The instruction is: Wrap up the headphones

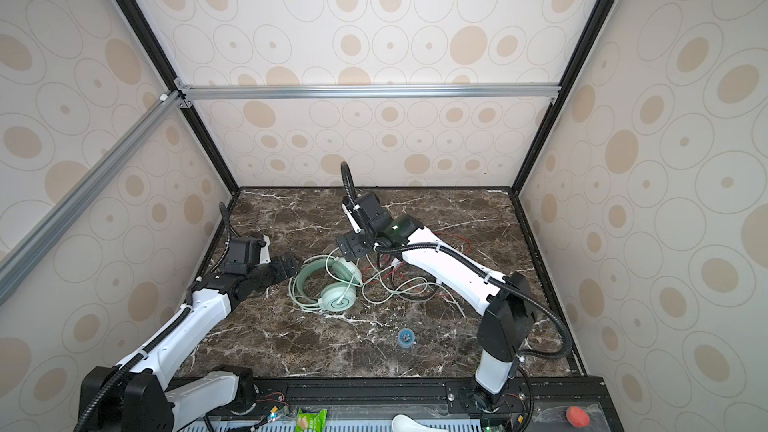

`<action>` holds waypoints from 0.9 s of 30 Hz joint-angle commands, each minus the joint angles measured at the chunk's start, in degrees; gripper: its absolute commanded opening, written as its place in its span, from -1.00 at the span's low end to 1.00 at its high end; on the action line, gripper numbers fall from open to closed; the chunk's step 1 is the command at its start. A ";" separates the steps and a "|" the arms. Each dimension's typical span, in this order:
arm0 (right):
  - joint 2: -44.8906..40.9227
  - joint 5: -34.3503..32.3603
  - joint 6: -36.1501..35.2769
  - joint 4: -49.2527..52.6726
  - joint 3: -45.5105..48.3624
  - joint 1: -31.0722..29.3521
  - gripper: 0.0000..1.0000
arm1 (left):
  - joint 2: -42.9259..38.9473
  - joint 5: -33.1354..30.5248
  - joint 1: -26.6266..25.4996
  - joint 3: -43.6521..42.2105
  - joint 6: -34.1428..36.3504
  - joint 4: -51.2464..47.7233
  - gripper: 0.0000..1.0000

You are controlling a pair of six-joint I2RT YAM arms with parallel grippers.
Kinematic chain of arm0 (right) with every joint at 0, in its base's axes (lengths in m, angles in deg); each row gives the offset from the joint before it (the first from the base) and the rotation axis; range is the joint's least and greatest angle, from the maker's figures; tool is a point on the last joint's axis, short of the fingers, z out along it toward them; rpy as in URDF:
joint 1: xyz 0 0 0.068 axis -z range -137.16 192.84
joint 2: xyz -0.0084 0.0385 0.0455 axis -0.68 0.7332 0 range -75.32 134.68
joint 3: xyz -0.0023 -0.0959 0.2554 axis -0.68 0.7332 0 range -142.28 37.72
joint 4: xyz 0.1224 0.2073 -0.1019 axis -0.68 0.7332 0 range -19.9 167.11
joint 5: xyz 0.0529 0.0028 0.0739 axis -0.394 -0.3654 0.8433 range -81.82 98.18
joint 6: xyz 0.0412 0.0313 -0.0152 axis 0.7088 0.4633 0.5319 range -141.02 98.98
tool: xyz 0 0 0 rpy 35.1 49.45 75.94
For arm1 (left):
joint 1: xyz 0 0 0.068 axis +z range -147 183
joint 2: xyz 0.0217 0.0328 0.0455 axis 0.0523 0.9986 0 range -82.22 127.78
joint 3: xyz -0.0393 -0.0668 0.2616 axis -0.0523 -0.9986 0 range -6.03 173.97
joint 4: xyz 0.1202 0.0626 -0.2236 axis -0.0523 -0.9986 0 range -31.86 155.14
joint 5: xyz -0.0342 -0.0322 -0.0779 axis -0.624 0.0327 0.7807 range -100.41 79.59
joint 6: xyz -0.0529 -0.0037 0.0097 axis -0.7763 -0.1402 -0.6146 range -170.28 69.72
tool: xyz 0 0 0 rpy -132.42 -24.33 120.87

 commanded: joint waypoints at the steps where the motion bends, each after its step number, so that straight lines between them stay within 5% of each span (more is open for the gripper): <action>1: -3.49 -1.35 0.99 -0.34 3.16 0.61 0.99 | 1.89 -1.61 -1.42 -1.26 -2.05 -0.02 0.96; 16: -5.43 -0.10 0.52 -3.69 7.44 1.68 0.99 | 19.54 -5.20 -1.72 3.69 8.61 -1.01 0.96; 27: -6.55 -0.57 0.90 -3.88 8.18 2.68 1.00 | 26.22 -10.84 -4.02 4.87 8.63 0.04 0.35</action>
